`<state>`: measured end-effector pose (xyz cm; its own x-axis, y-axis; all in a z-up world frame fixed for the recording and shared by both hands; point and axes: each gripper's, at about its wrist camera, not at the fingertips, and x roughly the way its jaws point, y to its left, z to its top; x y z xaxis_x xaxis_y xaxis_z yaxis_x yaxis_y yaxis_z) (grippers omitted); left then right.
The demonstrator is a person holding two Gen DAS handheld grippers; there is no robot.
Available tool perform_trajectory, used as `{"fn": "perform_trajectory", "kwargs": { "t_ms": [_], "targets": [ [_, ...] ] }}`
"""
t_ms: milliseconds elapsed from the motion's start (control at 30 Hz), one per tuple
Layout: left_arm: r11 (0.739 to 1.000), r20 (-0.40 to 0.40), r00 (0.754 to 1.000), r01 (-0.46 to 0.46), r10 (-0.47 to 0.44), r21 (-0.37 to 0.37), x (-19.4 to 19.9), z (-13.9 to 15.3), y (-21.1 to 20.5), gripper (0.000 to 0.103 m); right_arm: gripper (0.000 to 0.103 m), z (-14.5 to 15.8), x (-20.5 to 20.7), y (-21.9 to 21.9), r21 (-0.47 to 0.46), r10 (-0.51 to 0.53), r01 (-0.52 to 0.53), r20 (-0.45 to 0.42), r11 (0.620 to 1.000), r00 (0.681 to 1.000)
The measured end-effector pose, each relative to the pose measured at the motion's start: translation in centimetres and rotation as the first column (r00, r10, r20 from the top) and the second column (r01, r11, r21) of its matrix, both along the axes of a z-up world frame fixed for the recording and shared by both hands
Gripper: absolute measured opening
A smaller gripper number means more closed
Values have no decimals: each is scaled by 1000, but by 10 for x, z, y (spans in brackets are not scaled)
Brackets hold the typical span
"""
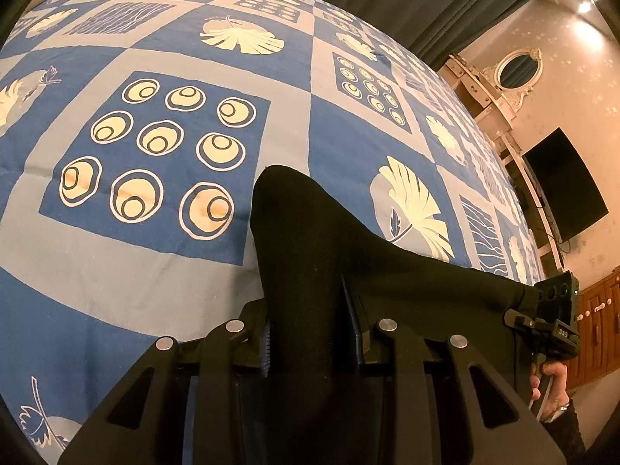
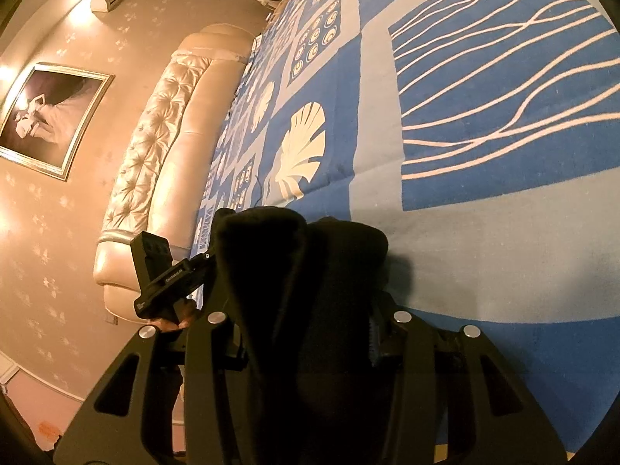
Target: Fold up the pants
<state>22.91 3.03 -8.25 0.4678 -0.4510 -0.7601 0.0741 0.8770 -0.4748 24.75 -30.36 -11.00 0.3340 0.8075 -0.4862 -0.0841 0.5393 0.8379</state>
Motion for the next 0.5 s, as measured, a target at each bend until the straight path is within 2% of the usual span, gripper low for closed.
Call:
{"fn": "perform_trajectory", "kwargs": {
  "t_ms": [367, 500],
  "targets": [
    [1000, 8, 1000, 1, -1, 13, 0, 0, -2, 32, 46, -2, -3, 0, 13, -17, 17, -10, 1000, 1000],
    [1000, 19, 1000, 2, -3, 18, -1, 2, -2, 39, 52, 0, -5, 1, 12, -26, 26, -19, 1000, 999]
  ]
}}
